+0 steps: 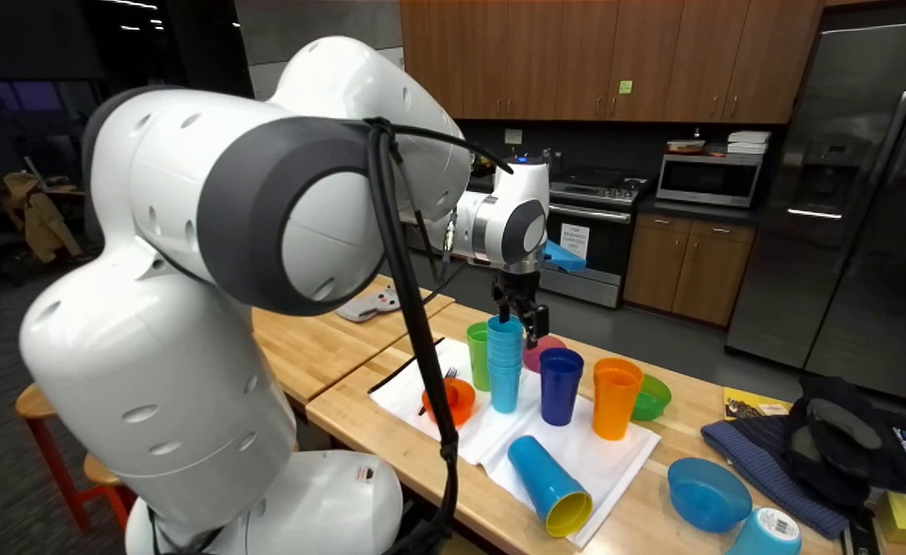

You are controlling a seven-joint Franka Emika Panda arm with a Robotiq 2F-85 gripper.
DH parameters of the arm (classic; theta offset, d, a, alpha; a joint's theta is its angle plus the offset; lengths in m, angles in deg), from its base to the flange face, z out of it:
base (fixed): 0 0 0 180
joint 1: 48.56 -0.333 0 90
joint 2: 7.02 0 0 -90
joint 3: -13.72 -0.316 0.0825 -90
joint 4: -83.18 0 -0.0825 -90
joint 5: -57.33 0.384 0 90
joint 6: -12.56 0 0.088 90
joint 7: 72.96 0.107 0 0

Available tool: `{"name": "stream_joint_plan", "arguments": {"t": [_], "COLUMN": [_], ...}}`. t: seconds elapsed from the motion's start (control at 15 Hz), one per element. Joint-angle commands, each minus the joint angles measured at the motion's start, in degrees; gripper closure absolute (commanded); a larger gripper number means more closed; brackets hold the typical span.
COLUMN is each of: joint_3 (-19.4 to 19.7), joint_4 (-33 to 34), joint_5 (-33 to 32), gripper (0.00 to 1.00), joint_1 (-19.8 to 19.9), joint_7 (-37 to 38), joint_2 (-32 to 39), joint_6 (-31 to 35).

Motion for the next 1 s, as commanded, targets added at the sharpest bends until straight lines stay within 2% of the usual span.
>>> {"name": "stream_joint_plan", "arguments": {"t": [0.0, 0.8, 0.87, 0.93], "joint_3": [5.1, 21.4, 22.7, 23.8], "joint_4": [1.3, 2.7, 2.8, 3.0], "joint_5": [-0.3, -0.2, -0.4, -0.2], "gripper": [0.0, 0.0, 0.25, 0.26], "joint_1": [-5.1, -21.6, -22.9, -23.9], "joint_7": [0.0, 0.0, 0.0, 0.0], "joint_2": [1.0, 3.4, 3.3, 3.5], "joint_6": [-0.7, -2.1, -2.3, -2.4]}}
